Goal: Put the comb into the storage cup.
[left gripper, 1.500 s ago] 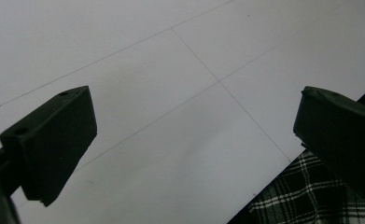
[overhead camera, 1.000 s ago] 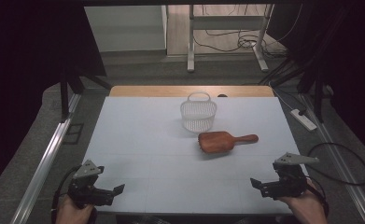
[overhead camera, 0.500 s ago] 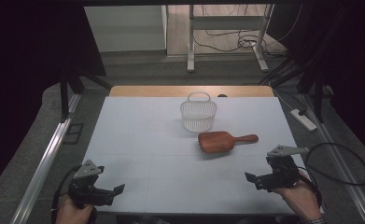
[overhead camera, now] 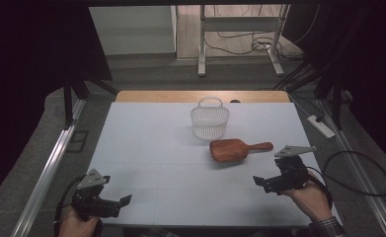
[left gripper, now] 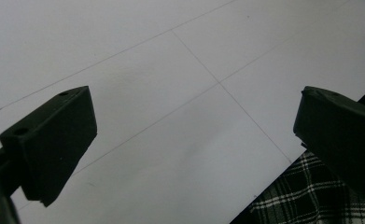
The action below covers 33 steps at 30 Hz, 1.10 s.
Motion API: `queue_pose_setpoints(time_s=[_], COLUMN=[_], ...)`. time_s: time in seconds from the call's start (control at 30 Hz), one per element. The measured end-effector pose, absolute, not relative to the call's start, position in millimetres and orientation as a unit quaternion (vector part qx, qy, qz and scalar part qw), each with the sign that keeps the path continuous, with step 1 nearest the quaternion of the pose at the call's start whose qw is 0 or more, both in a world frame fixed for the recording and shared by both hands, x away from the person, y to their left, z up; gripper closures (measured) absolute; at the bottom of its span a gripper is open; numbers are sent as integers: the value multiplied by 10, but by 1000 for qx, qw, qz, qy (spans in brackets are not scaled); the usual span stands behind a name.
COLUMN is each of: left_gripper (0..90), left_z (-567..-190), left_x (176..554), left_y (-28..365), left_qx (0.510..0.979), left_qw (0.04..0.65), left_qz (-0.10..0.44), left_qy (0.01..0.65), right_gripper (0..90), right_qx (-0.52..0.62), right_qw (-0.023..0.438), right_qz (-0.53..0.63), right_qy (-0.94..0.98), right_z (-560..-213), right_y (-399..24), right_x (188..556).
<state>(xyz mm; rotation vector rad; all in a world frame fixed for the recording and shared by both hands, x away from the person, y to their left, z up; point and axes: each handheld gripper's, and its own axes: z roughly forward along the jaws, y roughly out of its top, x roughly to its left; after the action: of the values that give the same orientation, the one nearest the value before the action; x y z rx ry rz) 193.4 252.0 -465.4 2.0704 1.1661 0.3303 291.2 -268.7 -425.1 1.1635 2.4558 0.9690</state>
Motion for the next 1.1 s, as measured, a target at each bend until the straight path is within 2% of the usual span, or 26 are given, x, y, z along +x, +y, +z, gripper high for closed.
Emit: queue_pose_setpoints(time_s=[0.63,1.1], left_gripper=[4,4], left_z=[-4655,-4655], left_x=[1933,1933], left_y=[2516,2512], left_qx=[805,806], left_qw=[362,361], left_qz=[128,128], left_qy=[452,450], right_gripper=[0,0], right_qx=[396,413], right_qw=[128,109], right_qz=[329,329], right_qy=[847,842], right_z=[-4208,-4243], right_y=[-2510,-2426], right_x=[3243,3523])
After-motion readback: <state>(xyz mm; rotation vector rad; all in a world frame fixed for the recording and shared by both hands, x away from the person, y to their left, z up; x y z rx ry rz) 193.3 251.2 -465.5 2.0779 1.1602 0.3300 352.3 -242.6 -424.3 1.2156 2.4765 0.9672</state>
